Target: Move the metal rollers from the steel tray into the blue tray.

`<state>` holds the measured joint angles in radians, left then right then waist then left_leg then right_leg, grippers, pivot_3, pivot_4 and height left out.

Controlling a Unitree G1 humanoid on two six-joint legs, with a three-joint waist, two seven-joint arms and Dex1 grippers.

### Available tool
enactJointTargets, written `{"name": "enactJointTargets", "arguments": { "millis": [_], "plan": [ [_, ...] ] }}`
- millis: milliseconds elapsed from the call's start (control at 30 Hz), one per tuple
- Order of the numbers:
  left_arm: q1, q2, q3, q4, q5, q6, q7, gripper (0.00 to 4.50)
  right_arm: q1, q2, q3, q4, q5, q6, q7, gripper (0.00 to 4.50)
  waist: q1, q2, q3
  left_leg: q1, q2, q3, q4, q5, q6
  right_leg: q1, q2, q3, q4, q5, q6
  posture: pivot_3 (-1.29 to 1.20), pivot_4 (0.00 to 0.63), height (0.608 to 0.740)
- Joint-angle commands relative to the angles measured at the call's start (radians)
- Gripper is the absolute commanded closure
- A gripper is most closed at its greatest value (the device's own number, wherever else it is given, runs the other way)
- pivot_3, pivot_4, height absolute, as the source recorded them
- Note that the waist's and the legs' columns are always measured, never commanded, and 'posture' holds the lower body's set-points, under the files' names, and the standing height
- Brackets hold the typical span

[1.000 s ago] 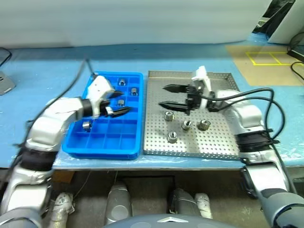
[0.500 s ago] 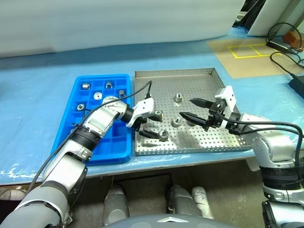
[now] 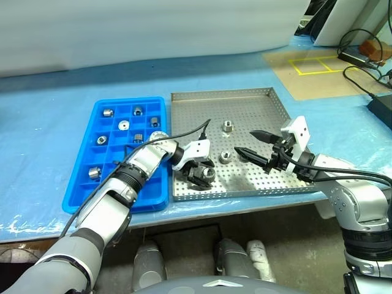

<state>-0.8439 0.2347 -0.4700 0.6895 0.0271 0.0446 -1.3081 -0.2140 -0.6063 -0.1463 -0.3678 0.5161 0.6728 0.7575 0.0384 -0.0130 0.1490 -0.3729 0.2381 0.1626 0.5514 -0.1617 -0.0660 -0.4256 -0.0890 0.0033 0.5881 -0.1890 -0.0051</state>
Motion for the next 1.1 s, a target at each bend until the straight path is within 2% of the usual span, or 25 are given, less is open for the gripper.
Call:
{"name": "enactJointTargets", "arguments": {
  "millis": [33,133,200,333,433,467,633,867,1000,1100],
  "plan": [
    [0.019,-0.007,0.008,-0.020,0.001,0.043,-0.006,0.73,-0.008,-0.008,-0.003,-0.037,0.012,-0.007,-0.012,0.19,0.001,0.000,0.000,0.001,0.000,0.000,0.000,0.000,0.000,0.000,0.000,0.000,0.000,0.000,0.000,-0.26,0.150,0.740],
    [0.030,-0.008,0.021,-0.040,-0.008,0.046,0.003,1.29,-0.040,-0.007,0.009,-0.018,0.014,-0.011,-0.005,0.19,0.001,0.000,0.000,0.002,0.000,0.000,0.000,0.000,0.000,0.001,0.000,0.000,0.000,0.000,0.000,-0.25,0.150,0.740],
    [0.027,-0.016,0.027,-0.024,0.015,0.021,0.058,1.87,-0.055,-0.006,0.018,0.004,0.010,-0.019,0.003,0.19,0.001,0.000,0.000,0.002,0.000,0.001,0.000,0.000,0.000,0.001,0.000,0.000,0.000,0.000,0.000,-0.23,0.150,0.740],
    [0.019,-0.044,0.072,-0.037,-0.028,0.066,0.079,1.87,-0.078,0.006,0.045,0.055,0.001,-0.037,0.020,0.19,0.004,0.000,0.000,0.001,0.000,0.001,0.000,0.000,0.000,0.001,0.000,0.000,0.000,0.000,0.000,-0.19,0.150,0.740],
    [0.018,-0.050,0.098,-0.051,-0.034,0.071,0.114,2.68,-0.103,0.011,0.070,0.083,0.001,-0.047,0.037,0.19,0.006,0.001,0.000,0.001,0.000,0.001,-0.001,0.000,0.000,0.001,-0.001,-0.001,-0.001,0.000,0.000,-0.16,0.150,0.740],
    [0.013,-0.057,0.113,-0.049,-0.033,0.088,0.149,2.76,-0.109,0.014,0.077,0.096,0.002,-0.050,0.045,0.19,0.006,0.001,0.001,0.001,0.000,0.001,-0.001,0.000,0.000,0.001,-0.001,0.000,-0.001,0.000,0.000,-0.14,0.150,0.740],
    [0.045,-0.043,0.179,-0.210,-0.100,0.166,0.163,2.76,-0.157,0.023,0.118,0.139,0.010,-0.068,0.096,0.19,0.009,0.001,0.001,0.000,0.000,0.001,-0.003,0.000,0.000,0.001,-0.001,-0.001,-0.003,0.000,0.000,-0.07,0.150,0.740],
    [0.134,-0.003,0.271,-0.547,-0.248,0.407,0.199,2.76,-0.267,0.046,0.186,0.261,-0.014,-0.121,0.197,0.19,0.022,0.002,0.002,-0.002,0.000,0.001,-0.005,0.000,0.000,-0.001,-0.001,-0.002,-0.004,0.000,0.000,0.04,0.150,0.740],
    [0.191,0.088,0.328,-0.733,-0.305,0.515,0.236,2.76,-0.348,0.083,0.240,0.336,-0.038,-0.159,0.255,0.19,0.030,0.003,0.003,-0.003,0.001,0.001,-0.006,0.000,-0.001,-0.005,0.000,-0.002,-0.003,0.000,0.000,0.09,0.150,0.740],
    [0.277,0.174,0.422,-0.856,-0.331,0.560,0.302,2.76,-0.414,0.132,0.261,0.390,-0.044,-0.184,0.281,0.19,0.034,0.003,0.003,-0.008,0.002,0.001,-0.006,0.001,-0.002,-0.011,0.000,-0.003,-0.001,0.000,-0.001,0.12,0.150,0.740]
  ]
}}
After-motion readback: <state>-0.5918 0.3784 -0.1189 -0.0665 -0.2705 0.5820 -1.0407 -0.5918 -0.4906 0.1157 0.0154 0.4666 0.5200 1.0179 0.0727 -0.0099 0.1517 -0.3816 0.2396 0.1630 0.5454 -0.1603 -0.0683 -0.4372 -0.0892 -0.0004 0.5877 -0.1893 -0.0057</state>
